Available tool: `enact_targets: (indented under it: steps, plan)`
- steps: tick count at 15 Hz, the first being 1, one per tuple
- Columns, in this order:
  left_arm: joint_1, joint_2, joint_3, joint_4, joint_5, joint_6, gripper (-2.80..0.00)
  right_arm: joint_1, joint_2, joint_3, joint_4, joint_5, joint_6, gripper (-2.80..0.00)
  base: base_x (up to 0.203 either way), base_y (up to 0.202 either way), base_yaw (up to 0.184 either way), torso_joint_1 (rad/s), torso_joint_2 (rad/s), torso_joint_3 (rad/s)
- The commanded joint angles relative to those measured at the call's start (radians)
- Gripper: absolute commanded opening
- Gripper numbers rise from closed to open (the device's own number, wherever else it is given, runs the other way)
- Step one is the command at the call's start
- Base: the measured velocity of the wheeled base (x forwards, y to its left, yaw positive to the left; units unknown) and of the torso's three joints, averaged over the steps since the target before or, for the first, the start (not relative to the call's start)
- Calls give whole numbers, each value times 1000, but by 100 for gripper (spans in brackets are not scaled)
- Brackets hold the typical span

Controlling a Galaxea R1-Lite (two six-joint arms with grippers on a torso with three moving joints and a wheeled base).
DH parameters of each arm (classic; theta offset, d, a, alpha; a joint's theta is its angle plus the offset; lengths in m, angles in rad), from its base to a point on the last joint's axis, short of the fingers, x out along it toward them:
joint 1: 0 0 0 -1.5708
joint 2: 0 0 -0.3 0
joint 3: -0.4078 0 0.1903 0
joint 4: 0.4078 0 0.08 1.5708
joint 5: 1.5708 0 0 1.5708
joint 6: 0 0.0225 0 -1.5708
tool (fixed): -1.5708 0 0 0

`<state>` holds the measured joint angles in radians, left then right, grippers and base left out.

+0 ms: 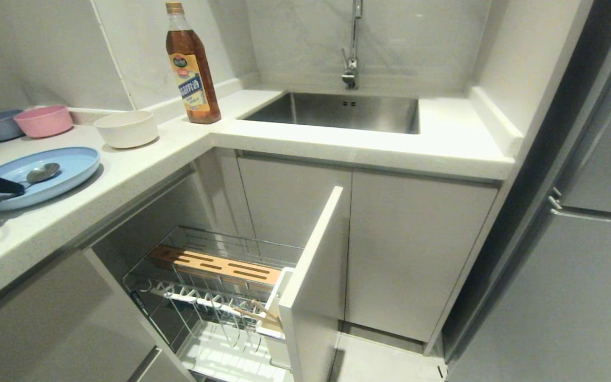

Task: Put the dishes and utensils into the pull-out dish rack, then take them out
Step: Pick up the spoon and place it in the cupboard

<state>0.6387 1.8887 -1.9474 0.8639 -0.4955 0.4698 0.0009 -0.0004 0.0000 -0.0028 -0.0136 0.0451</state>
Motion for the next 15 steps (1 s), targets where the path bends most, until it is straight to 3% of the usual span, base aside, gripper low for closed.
enact_targets:
  steps: [1,8,12,15]
  plan:
    - [1,1,-1,4,-3,3,-280,1,0,0,0,0,-1,-280,0,0,0,0,0,0]
    - [-5,-59,-2,1,-17,-25,-280,1,0,0,0,0,-1,-280,0,0,0,0,0,0]
    - [-27,-205,-2,4,-52,-231,-280,1,0,0,0,0,0,-280,0,0,0,0,0,0]
    - [-154,-316,-1,23,-61,-494,-280,1,0,0,0,0,1,-280,0,0,0,0,0,0]
